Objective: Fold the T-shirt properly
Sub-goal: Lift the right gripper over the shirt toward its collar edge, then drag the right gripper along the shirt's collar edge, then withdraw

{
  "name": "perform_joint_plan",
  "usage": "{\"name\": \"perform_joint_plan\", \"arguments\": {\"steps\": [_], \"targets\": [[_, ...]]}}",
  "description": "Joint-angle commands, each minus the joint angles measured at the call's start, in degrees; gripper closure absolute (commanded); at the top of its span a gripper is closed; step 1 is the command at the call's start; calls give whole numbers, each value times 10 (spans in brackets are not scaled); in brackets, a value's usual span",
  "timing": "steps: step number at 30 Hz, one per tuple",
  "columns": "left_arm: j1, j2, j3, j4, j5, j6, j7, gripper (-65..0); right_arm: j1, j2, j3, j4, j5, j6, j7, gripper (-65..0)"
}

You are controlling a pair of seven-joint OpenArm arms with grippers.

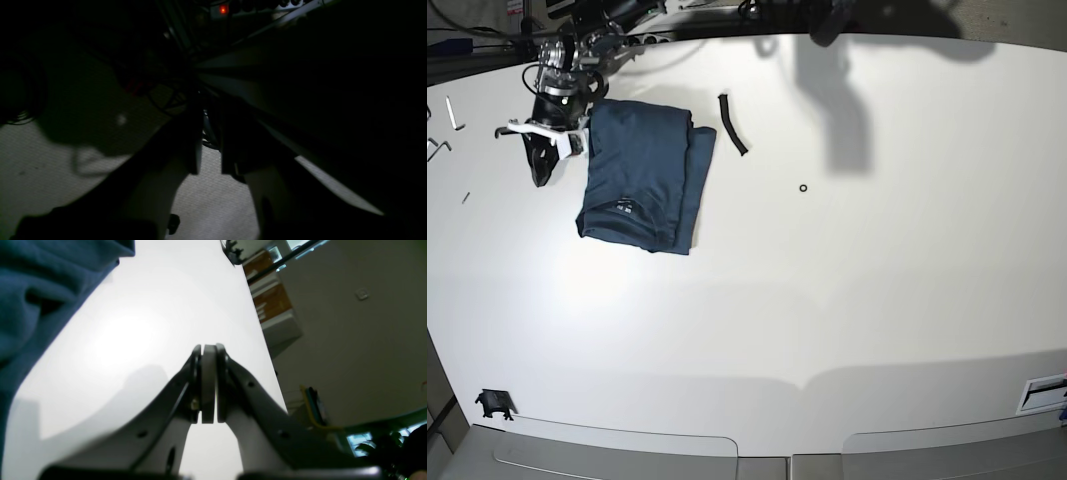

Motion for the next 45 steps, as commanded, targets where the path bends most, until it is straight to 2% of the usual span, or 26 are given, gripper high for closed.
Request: {"name": "perform_joint_plan", "arguments": {"steps": [1,5,13,21,32,38,45], "targets": [[7,3,1,3,2,-6,-7,-81,-24,-2,4,-22,-62,7,-48,0],[7,3,1,3,2,-6,-7,-81,-41,-2,5,-82,-62,7,-84,0],[7,3,1,3,2,-6,-7,-81,-42,-2,56,-171,-62,5,-84,0],[6,3,1,3,2,-6,-7,-81,-42,-2,113,-183,-62,0,-82,0],[7,3,1,3,2,-6,-7,-81,-40,-2,112,-134,62,10,-7,0],[6,3,1,3,2,-6,-7,-81,-28,-2,94,-66,159,94,-6,0],[6,3,1,3,2,-6,-7,-81,-27,-2,-1,37,305,119,-21,0]]}}
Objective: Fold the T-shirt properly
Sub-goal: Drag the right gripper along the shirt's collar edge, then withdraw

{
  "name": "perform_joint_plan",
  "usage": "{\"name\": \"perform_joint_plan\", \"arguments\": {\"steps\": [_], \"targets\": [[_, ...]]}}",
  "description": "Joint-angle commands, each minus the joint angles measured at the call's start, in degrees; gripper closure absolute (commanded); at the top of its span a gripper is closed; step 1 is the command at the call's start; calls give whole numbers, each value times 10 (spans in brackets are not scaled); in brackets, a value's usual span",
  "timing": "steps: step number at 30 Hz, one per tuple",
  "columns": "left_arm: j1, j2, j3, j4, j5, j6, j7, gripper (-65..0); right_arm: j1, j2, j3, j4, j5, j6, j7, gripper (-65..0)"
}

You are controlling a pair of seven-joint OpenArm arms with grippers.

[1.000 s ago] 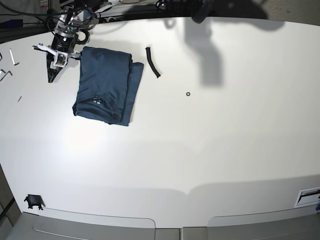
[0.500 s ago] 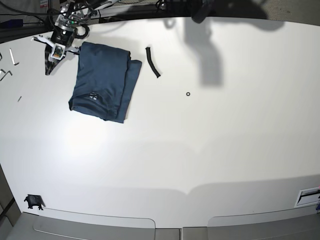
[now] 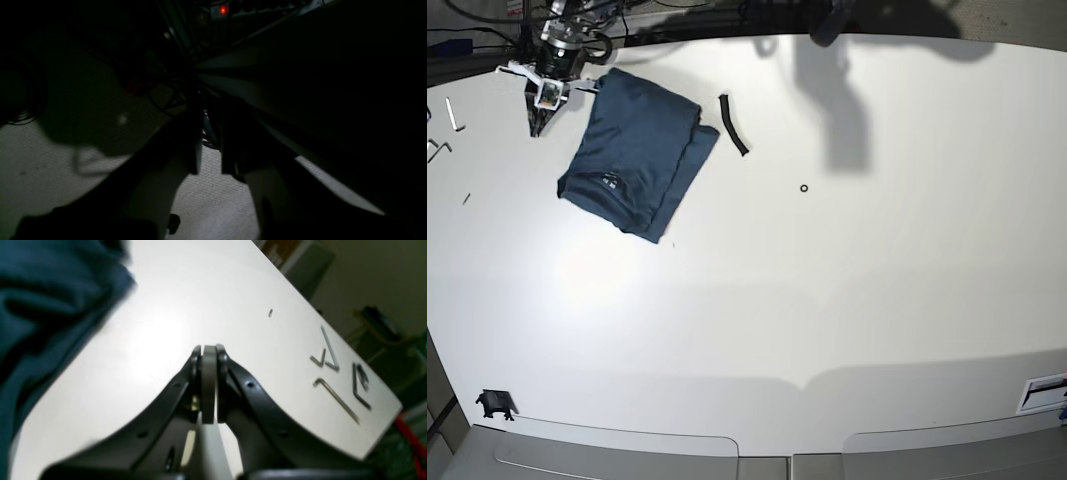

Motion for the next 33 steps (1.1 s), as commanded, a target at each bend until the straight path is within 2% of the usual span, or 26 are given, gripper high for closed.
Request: {"name": "perform_joint_plan", "arguments": {"steps": [1,5,11,15,20,27,33], "targets": [[6,3,1,3,1,-6,-7,-81,12,9,-17,35,36,2,11,0],[7,3,1,3,1,-6,-7,-81,12,9,-67,112,119,23,-58,0],[6,3,1,3,1,-6,-7,-81,12,9,-104,182,199,46,-89,0],[6,3,1,3,1,-6,-7,-81,7,9,-89,186,195,47,-89,0],[6,3,1,3,1,-6,-7,-81,-18,9,-34,186,192,47,-84,0],[6,3,1,3,1,-6,-7,-81,-101,9,-17,185,137,47,-82,0],[6,3,1,3,1,-6,-7,-81,-170,9,-18,179,85,47,-48,0]]}}
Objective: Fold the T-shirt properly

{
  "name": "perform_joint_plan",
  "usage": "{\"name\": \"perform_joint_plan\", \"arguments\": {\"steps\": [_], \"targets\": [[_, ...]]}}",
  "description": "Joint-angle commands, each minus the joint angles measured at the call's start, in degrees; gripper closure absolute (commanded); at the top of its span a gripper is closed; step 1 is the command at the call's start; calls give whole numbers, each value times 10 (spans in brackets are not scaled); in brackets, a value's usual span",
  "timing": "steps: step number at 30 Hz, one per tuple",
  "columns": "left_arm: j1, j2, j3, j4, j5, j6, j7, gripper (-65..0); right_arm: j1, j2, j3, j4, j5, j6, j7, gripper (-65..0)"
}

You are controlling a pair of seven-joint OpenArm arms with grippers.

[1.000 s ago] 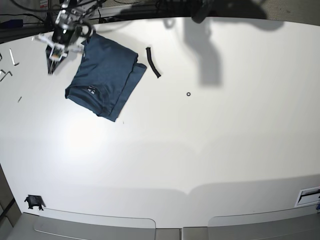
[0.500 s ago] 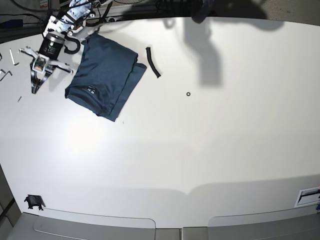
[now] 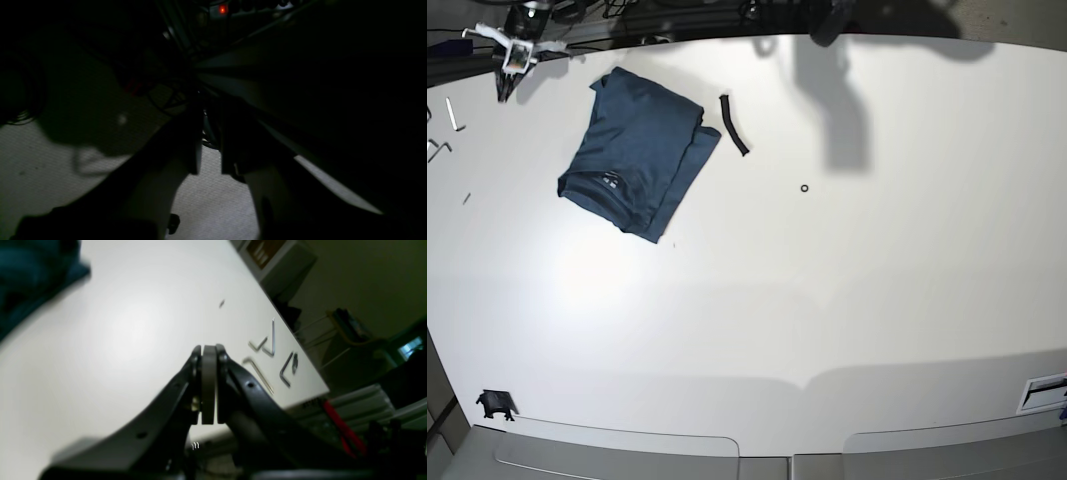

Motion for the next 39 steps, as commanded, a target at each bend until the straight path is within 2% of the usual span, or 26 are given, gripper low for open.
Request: {"name": "perform_joint_plan", "arguments": {"steps": [1,9,15,20,25,29,32,39], "targets": [[6,3,1,3,2,-6,-7,-81,-12,5,2,4,6,-4,16,0],[6,3,1,3,2,-6,-7,-81,-64,5,2,-47,-73,-6,21,0],[6,3,1,3,1,-6,-7,-81,-86,5,2,-105,-169,-13,72,0],[6,3,1,3,2,-6,-7,-81,-90,5,2,-167,-227,-57,92,0],[6,3,1,3,2,-6,-7,-81,-90,5,2,-238,-224,-108,92,0],[6,3,1,3,2,-6,-7,-81,-89,5,2,-284,-161,-116,93,0],[6,3,1,3,2,-6,-7,-81,-89,5,2,-309,-88,-128,96,0],[6,3,1,3,2,-6,-7,-81,-87,5,2,-328,151,-198,97,0]]}}
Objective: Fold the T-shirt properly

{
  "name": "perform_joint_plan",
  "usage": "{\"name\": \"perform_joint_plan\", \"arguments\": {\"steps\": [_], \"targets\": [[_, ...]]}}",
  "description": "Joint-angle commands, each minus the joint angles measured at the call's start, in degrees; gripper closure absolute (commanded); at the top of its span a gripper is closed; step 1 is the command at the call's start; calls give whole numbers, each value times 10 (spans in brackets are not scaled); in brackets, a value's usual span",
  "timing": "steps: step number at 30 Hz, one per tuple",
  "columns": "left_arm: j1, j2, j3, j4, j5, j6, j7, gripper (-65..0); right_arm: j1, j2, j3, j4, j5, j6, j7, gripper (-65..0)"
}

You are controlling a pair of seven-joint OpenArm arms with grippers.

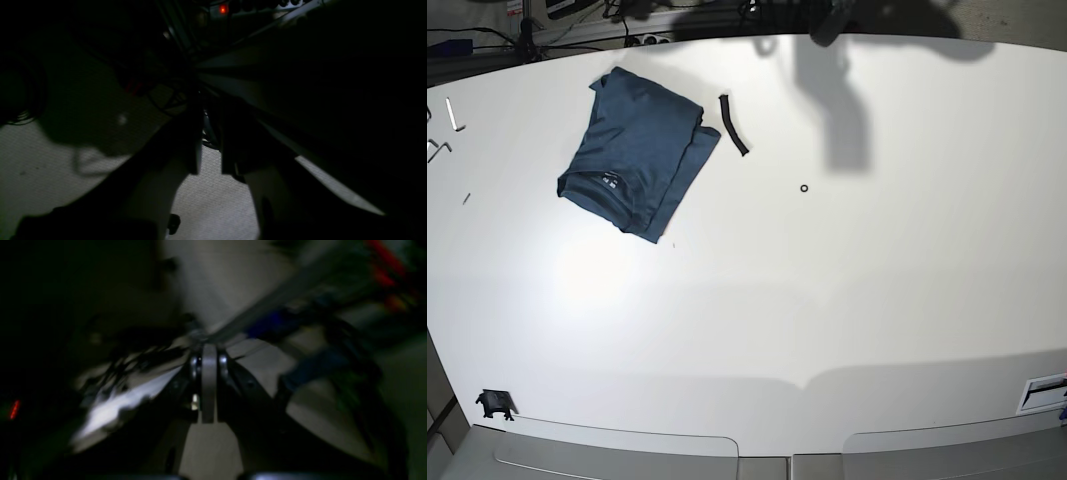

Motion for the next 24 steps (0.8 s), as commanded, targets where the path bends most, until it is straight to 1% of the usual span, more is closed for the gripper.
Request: {"name": "perform_joint_plan", "arguments": {"steps": [1,4,6,7,8,11,13,14,15,16,17,20,22,24], "targets": [[6,3,1,3,2,-6,-7,-81,-7,3,2,5,33,-20,17,0],[7,3,1,3,1,-6,-7,-81,2,3,2,5,106,-66,47,0],[6,3,1,3,2,-6,-7,-81,7,3,2,5,133,-80,93,0],[7,3,1,3,2,-6,-7,-81,10,3,2,5,136,-81,122,0],[7,3,1,3,1,-6,-7,-81,10,3,-1,5,135,-80,156,0],[7,3,1,3,2,-6,-7,-81,6,3,-34,5,136,-80,285,0],[6,3,1,3,2,-6,-7,-81,2,3,-75,5,136,-80,379,0],[6,3,1,3,2,-6,-7,-81,-1,3,-101,5,136,-81,401,0],[6,3,1,3,2,-6,-7,-81,-5,3,-130,5,136,-81,401,0],[7,3,1,3,1,-6,-7,-81,-12,3,-163,5,136,-89,401,0],[7,3,1,3,1,-6,-7,-81,-17,11,-197,5,136,-94,401,0],[6,3,1,3,2,-6,-7,-81,-35,37,-279,5,158,-132,401,0],[6,3,1,3,2,-6,-7,-81,-47,48,-311,5,191,-163,401,0],[7,3,1,3,2,-6,-7,-81,-58,54,-327,5,220,-181,401,0]]}}
